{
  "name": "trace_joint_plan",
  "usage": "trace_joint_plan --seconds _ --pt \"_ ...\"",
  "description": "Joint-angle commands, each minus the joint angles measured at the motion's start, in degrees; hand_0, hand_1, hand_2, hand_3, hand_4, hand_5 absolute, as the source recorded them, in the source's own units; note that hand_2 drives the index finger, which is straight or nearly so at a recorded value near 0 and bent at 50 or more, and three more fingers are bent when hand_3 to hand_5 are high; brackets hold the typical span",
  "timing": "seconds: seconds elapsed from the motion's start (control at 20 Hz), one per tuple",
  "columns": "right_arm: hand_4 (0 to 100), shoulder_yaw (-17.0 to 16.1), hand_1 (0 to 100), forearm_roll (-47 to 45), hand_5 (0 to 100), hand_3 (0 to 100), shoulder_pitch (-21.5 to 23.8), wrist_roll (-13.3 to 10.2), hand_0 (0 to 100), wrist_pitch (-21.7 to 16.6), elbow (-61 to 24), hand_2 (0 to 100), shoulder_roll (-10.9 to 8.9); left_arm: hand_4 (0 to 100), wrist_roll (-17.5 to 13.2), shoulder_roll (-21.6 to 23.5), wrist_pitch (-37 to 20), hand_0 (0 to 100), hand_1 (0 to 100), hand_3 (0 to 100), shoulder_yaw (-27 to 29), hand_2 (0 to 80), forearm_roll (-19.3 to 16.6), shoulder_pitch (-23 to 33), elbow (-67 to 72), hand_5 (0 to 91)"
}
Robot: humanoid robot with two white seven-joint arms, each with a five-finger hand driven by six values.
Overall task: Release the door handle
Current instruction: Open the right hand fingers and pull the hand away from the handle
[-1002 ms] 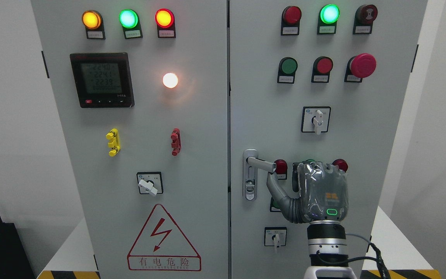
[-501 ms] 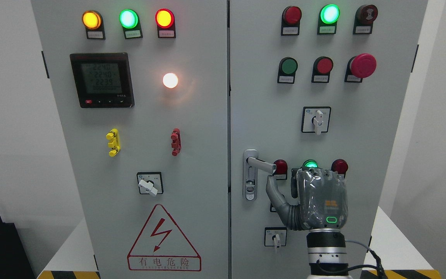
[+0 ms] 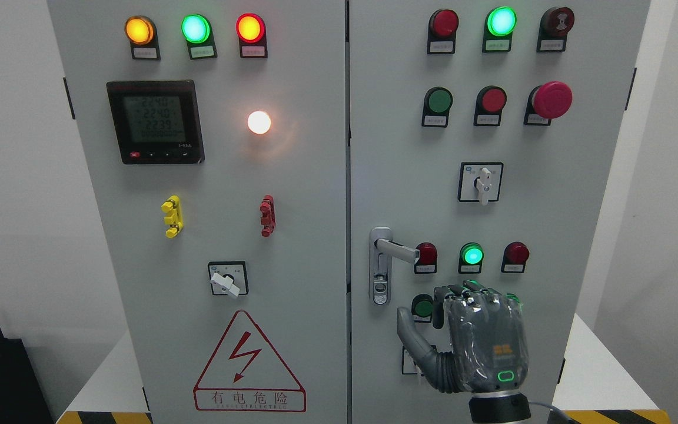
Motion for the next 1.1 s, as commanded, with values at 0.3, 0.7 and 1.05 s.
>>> trace_joint_plan --seconds 0.3,0.7,1.05 --pt "0 -8.4 14 -10.8 0 10 4.0 0.3 41 -8.0 -5.7 8 -3.9 0 0.0 0.0 0.0 12 39 0 0.6 0.0 0.0 0.1 1.0 0.0" --pt "0 -9.5 14 -12.1 0 6 3.9 0.3 41 -10.0 -5.8 5 -1.79 0 0.0 0.0 0.0 12 39 0 0.6 0.0 0.0 0.0 1.0 0.0" --pt "0 -9.4 16 -12.1 0 7 4.1 0.2 40 -10.7 -6.2 5 -1.27 0 0.0 0.0 0.0 12 39 0 0.6 0.0 0.0 0.0 1.0 0.0"
